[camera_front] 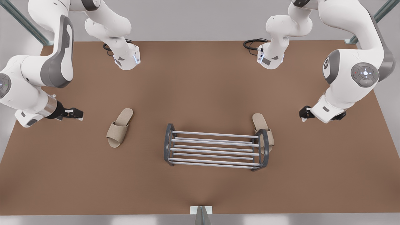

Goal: Place the right shoe on the shoe rack with the right arm, and place the left shoe on the shoe rack with the left arm

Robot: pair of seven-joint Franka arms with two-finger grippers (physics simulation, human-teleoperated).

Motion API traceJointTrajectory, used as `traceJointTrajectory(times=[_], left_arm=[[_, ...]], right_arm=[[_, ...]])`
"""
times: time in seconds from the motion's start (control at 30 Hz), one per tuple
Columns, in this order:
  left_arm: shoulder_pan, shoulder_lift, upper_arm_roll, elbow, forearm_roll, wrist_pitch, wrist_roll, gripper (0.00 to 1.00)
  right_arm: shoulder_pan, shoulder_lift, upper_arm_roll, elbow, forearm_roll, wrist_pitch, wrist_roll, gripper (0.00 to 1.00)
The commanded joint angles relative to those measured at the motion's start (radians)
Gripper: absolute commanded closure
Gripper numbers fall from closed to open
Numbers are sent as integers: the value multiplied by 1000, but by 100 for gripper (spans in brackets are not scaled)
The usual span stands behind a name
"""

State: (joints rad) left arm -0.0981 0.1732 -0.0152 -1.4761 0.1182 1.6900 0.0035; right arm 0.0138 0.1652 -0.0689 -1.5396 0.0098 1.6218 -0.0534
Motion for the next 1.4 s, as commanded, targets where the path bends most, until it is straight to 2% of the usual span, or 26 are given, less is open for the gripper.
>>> traceJointTrajectory(times=[0.0, 0.07, 0.1, 0.13, 0.17, 0.2, 0.23, 0.27, 0.3, 0.33, 0.37, 0.4, 0.43, 0.5, 0.53, 0.63, 0.67, 0.73, 0.8, 0.93, 1.0, 1.17, 1.2, 1.27, 1.37], left_arm=[[0, 5, 0, 0, 8, 50, -34, 0], [-2, 11, -5, -3, 20, 39, 16, 0], [-40, -10, -12, -93, 101, 71, 61, 0], [-84, -53, -14, -217, 173, 153, 66, 0], [-101, -171, -14, -465, 270, 327, 55, 0], [-129, -234, -14, -594, 296, 416, 40, 0], [-144, -276, -14, -706, 363, 506, -75, 0], [-154, -300, -14, -808, 454, 608, -294, 0], [-154, -325, -14, -894, 506, 700, -445, 0], [-152, -350, -12, -983, 673, 790, -678, 0], [-152, -356, -11, -1036, 793, 858, -905, 0], [-152, -359, -2, -1084, 920, 919, -1109, 0], [-150, -354, 24, -1122, 1132, 999, -1417, 0], [-154, -330, 24, -1135, 1374, 1014, -1789, 0], [-195, -328, 23, -1145, 1462, 1004, -2002, 0], [-284, -259, 18, -1149, 1748, 927, -2570, 0], [-284, -236, 14, -1150, 1769, 904, -2607, 0], [-284, -190, 14, -1178, 1946, 861, -2792, 0], [-284, -182, 14, -1193, 1959, 847, -2814, 0], [-331, -126, 14, -1190, 1973, 763, -2866, 0], [-345, -69, 32, -1187, 2109, 715, -2916, 0], [-347, -26, 121, -1153, 2381, 721, -2901, 0], [-347, -26, 123, -1153, 2384, 720, -2880, 0], [-347, -11, 126, -1121, 2414, 717, -2809, 0], [-348, 29, 140, -1090, 2419, 714, -2739, 0]], right_arm=[[-21, -18, 1, -63, -1, 107, -66, 0], [-12, -41, 44, -79, -60, 107, -72, 0], [-12, -58, 89, -99, -131, 109, -91, 0], [-26, -61, 139, -102, -175, 109, -89, 0], [-29, -65, 213, -132, -302, 128, -83, 0], [-31, -69, 271, -174, -381, 165, -79, 0], [-31, -108, 304, -295, -402, 292, 2, 0], [-32, -115, 374, -350, -497, 331, 101, 0], [-43, -139, 391, -463, -684, 470, 127, 0], [-43, -154, 393, -580, -813, 596, 259, 0], [-44, -130, 397, -666, -1106, 707, 538, 0], [-44, -130, 397, -718, -1267, 751, 656, 0], [-43, -128, 397, -784, -1525, 754, 832, 0], [-75, -82, 396, -856, -2039, 762, 1161, 0], [-86, -66, 396, -890, -2162, 791, 1297, 0], [-110, -44, 394, -956, -2277, 796, 1443, 0], [-110, -12, 394, -956, -2282, 794, 1445, 0], [-109, 25, 394, -965, -2303, 784, 1468, 0], [-110, 66, 388, -975, -2427, 762, 1547, 0], [-110, 37, 386, -1019, -2444, 762, 1554, 0], [-112, 7, 386, -1030, -2444, 771, 1548, 0], [-127, 28, 380, -1034, -2450, 770, 1508, 0], [-127, 39, 373, -1031, -2463, 767, 1497, 0], [-127, 66, 305, -1008, -2591, 767, 1495, 0], [-127, 86, 293, -984, -2611, 764, 1469, 0]])
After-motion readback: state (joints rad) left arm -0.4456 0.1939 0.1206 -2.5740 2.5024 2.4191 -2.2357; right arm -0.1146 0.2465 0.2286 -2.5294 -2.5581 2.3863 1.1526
